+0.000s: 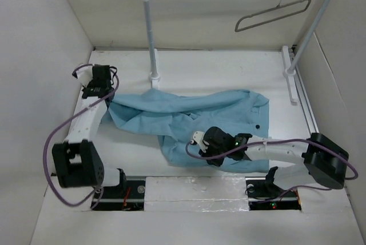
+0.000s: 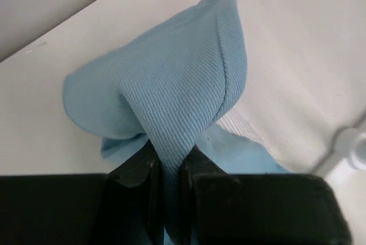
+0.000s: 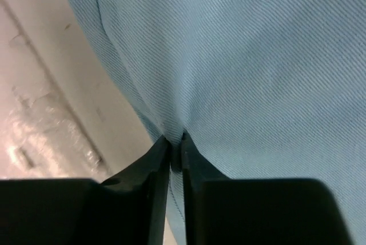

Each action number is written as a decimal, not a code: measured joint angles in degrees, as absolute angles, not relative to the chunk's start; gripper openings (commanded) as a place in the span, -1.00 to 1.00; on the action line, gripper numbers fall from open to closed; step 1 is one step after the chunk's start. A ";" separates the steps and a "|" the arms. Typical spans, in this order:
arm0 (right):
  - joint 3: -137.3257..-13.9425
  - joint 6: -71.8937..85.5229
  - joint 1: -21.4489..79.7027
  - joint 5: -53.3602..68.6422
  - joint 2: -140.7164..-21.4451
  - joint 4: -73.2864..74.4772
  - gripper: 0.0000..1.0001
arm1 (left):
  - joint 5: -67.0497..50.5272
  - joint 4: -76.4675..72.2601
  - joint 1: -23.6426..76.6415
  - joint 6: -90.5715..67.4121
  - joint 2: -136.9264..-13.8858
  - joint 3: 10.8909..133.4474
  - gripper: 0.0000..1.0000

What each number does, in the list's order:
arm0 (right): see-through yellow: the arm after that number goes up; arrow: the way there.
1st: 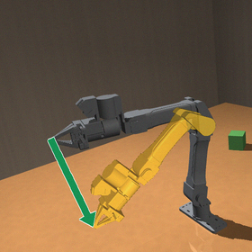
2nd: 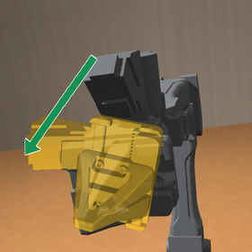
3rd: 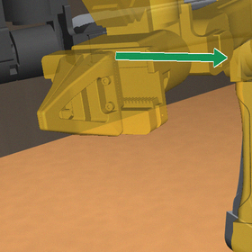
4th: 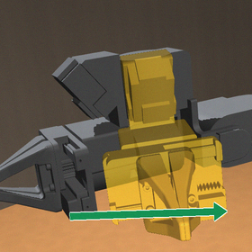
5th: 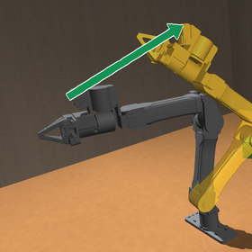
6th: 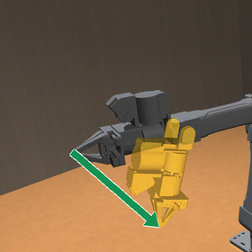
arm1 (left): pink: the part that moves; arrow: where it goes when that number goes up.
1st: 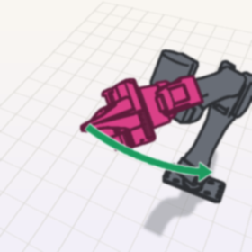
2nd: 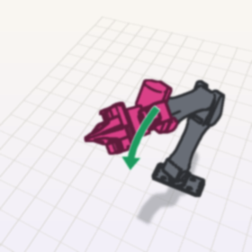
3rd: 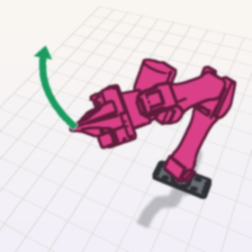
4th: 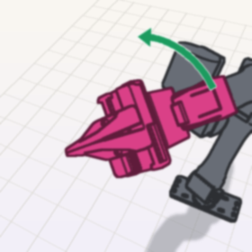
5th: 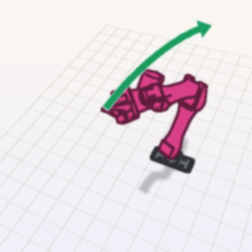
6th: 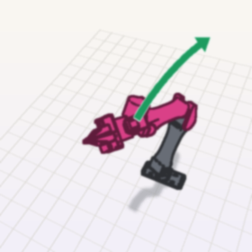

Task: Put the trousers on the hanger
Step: Flatten out the trousers at the center of the board.

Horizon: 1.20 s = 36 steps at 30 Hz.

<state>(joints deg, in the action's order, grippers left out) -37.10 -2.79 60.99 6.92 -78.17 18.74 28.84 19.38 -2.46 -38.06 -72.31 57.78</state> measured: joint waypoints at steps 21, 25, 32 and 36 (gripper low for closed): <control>-52.77 -3.03 11.27 11.75 -66.63 28.86 -1.00 | 24.86 17.58 7.60 -32.73 -72.84 65.36 -0.12; -52.49 -1.83 -1.28 14.33 -71.55 24.91 -0.16 | 17.06 14.22 15.68 -33.23 -64.16 55.61 -0.73; -52.47 -1.02 -16.25 18.31 -81.89 18.79 0.09 | 6.76 13.91 29.87 -35.92 -64.84 45.23 -0.31; -52.27 -0.69 -18.92 19.29 -85.89 17.19 0.11 | 4.71 11.60 40.40 -37.47 -68.88 45.12 0.04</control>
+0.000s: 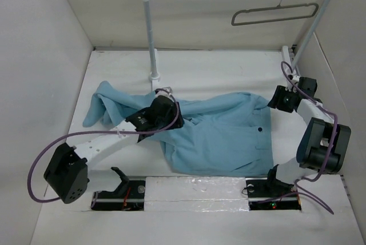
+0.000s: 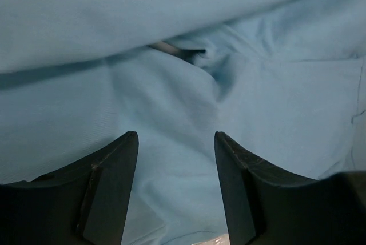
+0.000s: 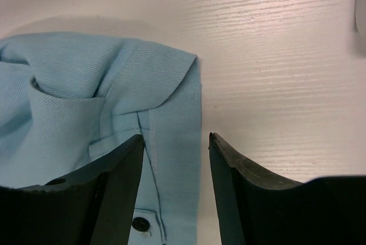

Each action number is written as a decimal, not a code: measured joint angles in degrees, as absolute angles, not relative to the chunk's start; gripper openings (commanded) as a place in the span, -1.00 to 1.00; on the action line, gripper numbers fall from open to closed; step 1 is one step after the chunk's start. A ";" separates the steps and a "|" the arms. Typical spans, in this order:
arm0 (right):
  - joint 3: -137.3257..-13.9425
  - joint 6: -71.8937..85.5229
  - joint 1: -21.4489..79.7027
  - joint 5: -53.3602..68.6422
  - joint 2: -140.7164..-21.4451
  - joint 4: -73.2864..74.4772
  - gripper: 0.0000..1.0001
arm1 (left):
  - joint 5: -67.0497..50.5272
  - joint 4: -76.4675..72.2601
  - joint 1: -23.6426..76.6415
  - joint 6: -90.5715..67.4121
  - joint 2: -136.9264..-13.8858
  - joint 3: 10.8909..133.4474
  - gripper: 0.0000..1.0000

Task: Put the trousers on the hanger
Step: Flatten out the trousers at the center of the board.

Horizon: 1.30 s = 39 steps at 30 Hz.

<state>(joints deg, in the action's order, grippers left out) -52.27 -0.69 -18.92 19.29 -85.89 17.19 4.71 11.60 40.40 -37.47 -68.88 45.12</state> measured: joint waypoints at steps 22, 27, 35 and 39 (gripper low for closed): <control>-51.57 3.46 -19.03 30.26 -98.67 3.90 -0.75 | 6.26 4.34 54.74 -42.76 -86.65 46.13 -1.00; -51.53 4.80 -19.16 31.79 -98.89 1.04 -1.00 | 7.11 4.64 54.74 -43.51 -87.64 44.36 -1.00; -58.78 2.31 -19.16 23.70 -95.26 7.38 -1.00 | 8.03 6.24 55.16 -43.94 -87.57 43.40 -1.00; -70.48 -0.30 -18.72 17.23 -100.55 13.30 -0.85 | 7.64 8.88 57.01 -43.88 -87.13 44.18 -1.00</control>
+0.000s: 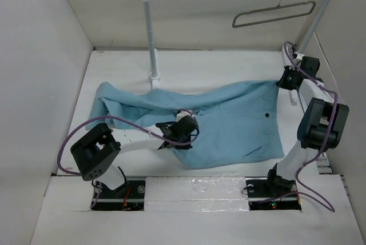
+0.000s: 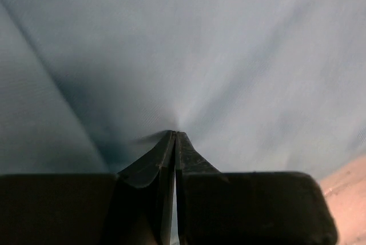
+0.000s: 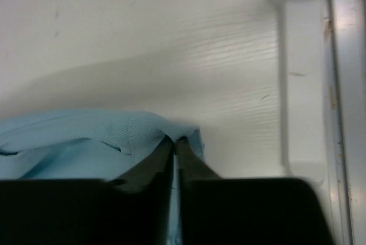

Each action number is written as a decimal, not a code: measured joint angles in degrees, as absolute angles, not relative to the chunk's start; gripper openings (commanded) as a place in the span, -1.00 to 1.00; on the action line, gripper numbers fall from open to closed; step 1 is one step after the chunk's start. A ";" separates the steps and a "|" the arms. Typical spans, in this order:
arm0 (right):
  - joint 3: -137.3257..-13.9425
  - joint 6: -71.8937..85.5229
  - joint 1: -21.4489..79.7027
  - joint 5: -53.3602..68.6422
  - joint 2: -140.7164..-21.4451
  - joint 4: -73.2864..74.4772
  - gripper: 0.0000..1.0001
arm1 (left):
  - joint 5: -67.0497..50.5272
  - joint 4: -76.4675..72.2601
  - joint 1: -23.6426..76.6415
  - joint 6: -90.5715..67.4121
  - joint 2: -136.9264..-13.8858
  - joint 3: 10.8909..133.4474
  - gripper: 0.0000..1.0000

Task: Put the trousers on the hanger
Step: Flatten out the trousers at the center of the board.

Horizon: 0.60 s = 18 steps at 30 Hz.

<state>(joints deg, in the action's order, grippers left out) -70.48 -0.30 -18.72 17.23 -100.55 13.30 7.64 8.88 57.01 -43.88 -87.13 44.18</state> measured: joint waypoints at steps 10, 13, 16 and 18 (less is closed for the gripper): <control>-72.23 -3.86 -13.72 5.89 -96.51 19.07 -0.29 | 6.76 15.09 60.01 -42.78 -86.56 55.90 0.34; -61.34 -3.70 -4.73 6.94 -84.86 18.41 -1.00 | 11.92 17.91 59.11 -42.87 -83.79 57.84 0.26; -53.60 -3.40 10.33 9.87 -76.09 17.41 -1.00 | 16.80 20.58 53.19 -44.16 -76.69 56.55 0.26; -50.81 -3.62 21.28 11.86 -72.93 17.45 -0.85 | 17.96 20.82 43.79 -44.99 -69.45 53.74 0.33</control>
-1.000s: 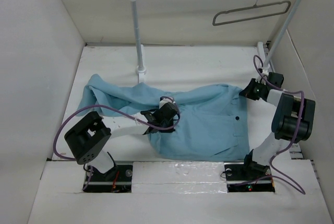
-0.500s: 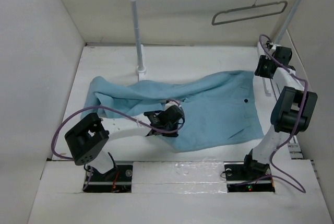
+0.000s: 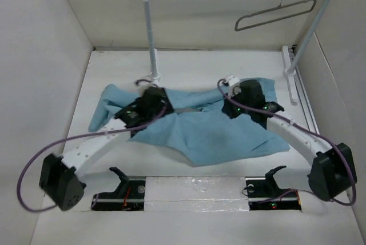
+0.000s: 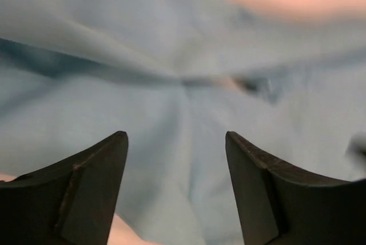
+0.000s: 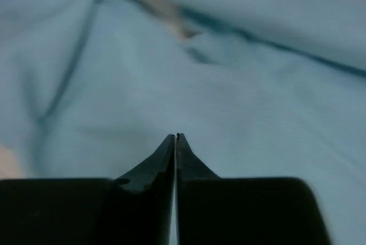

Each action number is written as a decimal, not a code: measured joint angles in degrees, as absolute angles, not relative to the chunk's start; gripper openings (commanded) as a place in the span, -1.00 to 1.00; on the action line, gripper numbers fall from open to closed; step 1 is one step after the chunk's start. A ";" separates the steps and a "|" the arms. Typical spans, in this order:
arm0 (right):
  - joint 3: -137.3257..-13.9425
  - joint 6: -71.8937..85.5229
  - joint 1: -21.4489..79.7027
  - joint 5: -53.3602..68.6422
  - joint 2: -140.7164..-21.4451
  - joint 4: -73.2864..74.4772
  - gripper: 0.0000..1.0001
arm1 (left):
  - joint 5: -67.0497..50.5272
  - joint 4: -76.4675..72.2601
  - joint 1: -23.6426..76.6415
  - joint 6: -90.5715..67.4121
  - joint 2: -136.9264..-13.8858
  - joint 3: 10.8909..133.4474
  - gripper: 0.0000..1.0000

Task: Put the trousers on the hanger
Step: Flatten out the trousers at the center of the board.

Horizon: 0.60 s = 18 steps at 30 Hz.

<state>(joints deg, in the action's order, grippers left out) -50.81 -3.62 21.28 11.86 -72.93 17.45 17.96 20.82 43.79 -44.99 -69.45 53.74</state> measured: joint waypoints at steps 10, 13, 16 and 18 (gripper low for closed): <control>-47.72 -4.10 50.48 14.15 -74.30 18.52 0.26 | 17.76 21.96 4.56 -48.36 -50.35 44.40 0.67; -48.23 -4.34 56.82 14.15 -77.78 18.59 0.30 | 18.11 22.24 0.16 -48.84 -53.36 44.40 0.66; -50.06 -4.67 62.11 13.47 -82.15 18.92 0.32 | 21.12 22.61 -1.83 -48.71 -55.70 45.10 0.67; -50.83 -4.73 63.68 12.73 -84.16 18.92 0.32 | 22.22 22.28 -1.87 -48.25 -57.39 46.22 0.62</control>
